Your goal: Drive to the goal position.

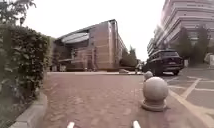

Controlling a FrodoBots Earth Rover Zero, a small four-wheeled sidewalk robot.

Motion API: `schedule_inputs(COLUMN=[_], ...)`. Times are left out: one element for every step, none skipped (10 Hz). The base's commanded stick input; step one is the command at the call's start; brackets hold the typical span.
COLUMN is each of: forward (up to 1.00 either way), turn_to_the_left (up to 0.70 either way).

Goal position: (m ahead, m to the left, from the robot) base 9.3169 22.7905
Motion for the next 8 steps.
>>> schedule_inputs(forward=[0.70, 0.70, 0.70, 0.70, 0.70, 0.70, 0.70, 0.70], turn_to_the_left=[0.14, 0.14, 0.14, 0.14, 0.14, 0.14, 0.14, 0.14])
